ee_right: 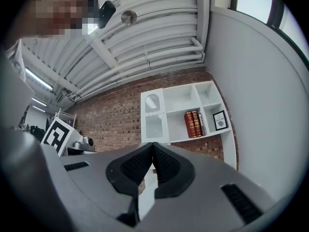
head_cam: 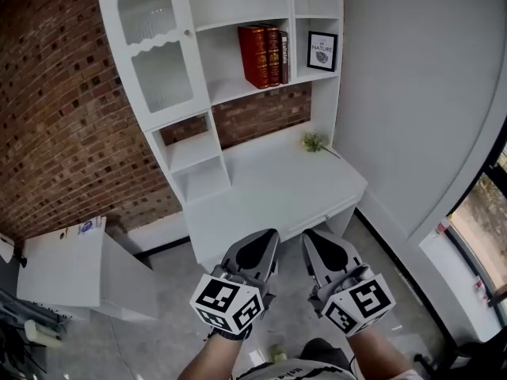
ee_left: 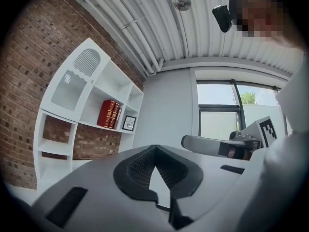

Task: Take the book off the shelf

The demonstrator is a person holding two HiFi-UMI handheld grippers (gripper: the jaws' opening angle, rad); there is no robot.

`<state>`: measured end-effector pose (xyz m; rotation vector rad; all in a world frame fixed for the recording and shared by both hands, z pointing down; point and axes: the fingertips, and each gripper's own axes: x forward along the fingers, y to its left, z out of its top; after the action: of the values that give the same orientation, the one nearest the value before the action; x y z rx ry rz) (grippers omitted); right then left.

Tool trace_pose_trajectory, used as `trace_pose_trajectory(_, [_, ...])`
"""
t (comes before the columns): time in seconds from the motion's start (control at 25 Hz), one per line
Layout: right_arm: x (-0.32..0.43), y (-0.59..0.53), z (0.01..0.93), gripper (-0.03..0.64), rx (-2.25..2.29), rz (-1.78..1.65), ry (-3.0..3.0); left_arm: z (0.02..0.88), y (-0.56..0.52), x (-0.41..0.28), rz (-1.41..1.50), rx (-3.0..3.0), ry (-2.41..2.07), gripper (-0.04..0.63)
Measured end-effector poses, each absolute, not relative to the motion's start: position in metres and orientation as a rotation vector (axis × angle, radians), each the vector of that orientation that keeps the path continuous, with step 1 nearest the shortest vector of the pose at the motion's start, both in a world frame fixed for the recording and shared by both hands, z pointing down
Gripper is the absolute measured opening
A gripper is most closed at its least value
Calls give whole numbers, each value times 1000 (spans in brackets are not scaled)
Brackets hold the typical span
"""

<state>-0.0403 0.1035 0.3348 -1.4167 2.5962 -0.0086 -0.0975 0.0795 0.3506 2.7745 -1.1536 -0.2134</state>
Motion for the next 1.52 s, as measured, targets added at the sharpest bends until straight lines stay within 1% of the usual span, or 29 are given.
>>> trace_pose_trajectory(0.56, [-48, -29, 330, 15, -1347, -18, 2598, 351, -50, -109, -181, 2757, -1268, 9])
trace_pose_trajectory(0.76, [-30, -89, 321, 15, -1300, 9, 2612, 340, -118, -90, -184, 2753, -1336, 9])
trace_pose_trajectory(1.04, [16, -164, 311, 15, -1245, 36, 2644, 317, -214, -52, -221, 2737, -1453, 9])
trace_pose_trajectory(1.28, [48, -209, 311, 15, -1213, 0, 2629, 293, -286, -41, -222, 2718, -1625, 12])
trace_pose_trajectory(1.32, [50, -216, 311, 15, -1209, -5, 2628, 289, -297, -42, -215, 2716, -1652, 20])
trace_pose_trajectory(1.52, [55, -251, 314, 15, -1220, -20, 2617, 278, -351, -42, -206, 2715, -1714, 109])
